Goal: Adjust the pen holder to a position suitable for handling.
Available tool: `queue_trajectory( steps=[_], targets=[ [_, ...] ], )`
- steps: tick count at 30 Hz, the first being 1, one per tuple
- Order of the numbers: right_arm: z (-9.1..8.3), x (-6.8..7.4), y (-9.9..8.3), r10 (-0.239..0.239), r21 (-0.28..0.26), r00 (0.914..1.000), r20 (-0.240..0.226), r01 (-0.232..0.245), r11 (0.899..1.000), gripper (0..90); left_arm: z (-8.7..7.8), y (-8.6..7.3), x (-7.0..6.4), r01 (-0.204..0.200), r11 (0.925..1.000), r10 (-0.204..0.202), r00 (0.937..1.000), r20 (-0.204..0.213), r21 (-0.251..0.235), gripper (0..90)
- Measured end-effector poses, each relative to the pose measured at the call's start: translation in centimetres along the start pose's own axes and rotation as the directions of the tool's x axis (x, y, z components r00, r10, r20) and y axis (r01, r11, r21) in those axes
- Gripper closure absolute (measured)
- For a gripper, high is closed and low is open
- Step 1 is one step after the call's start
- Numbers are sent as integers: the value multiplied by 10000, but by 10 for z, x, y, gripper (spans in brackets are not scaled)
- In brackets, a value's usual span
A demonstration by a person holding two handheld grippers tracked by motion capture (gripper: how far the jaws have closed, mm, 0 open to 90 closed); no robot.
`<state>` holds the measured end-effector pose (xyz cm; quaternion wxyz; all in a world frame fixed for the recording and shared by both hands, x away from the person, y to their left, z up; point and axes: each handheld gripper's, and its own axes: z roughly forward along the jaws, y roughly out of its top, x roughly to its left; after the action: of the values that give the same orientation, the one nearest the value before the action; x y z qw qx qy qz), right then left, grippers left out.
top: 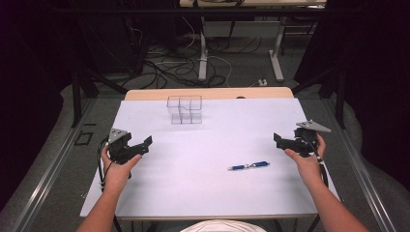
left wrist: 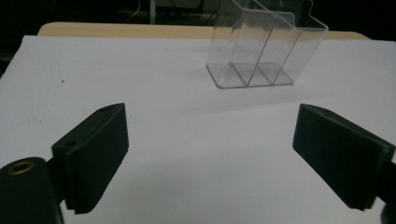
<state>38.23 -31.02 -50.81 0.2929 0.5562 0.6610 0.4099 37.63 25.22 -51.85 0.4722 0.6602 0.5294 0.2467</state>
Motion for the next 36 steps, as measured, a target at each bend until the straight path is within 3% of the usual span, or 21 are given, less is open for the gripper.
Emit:
queue_trajectory(
  steps=[5, 9, 13, 14, 22, 28, 36],
  targets=[
    [-8, 5, 1, -164, -103, 9997, -176, 163, 9998, 9, -2, 6, -1, 38, 9997, -37, 10000, 28, -224, 173],
    [-11, 8, 1, -118, -34, 9997, -232, 118, 9999, 18, -4, 12, -2, -23, 9984, 20, 10000, -58, -558, 249],
    [-11, 7, 1, -93, -43, 9995, -318, 91, 9999, 35, -2, 20, -1, 82, 9986, -80, 10000, 44, -524, 318],
    [-12, 7, 0, -58, 13, 9996, -271, 59, 10000, 39, -1, 21, -2, 117, 9984, -112, 9999, 86, -547, 371],
    [-13, 3, 0, 143, -76, 9999, -78, -144, 9999, 48, 14, 47, -11, -249, 9997, 252, 9988, 422, -67, 539],
    [-15, 2, -1, 244, 42, 9996, -134, -243, 9997, 53, 23, 63, -18, -192, 9998, 191, 9998, 82, 115, 566],
    [-15, 0, -2, 288, 74, 9996, -58, -288, 9996, 55, 37, 89, -24, -91, 9986, 101, 9997, -207, 515, 736]
  ],
)
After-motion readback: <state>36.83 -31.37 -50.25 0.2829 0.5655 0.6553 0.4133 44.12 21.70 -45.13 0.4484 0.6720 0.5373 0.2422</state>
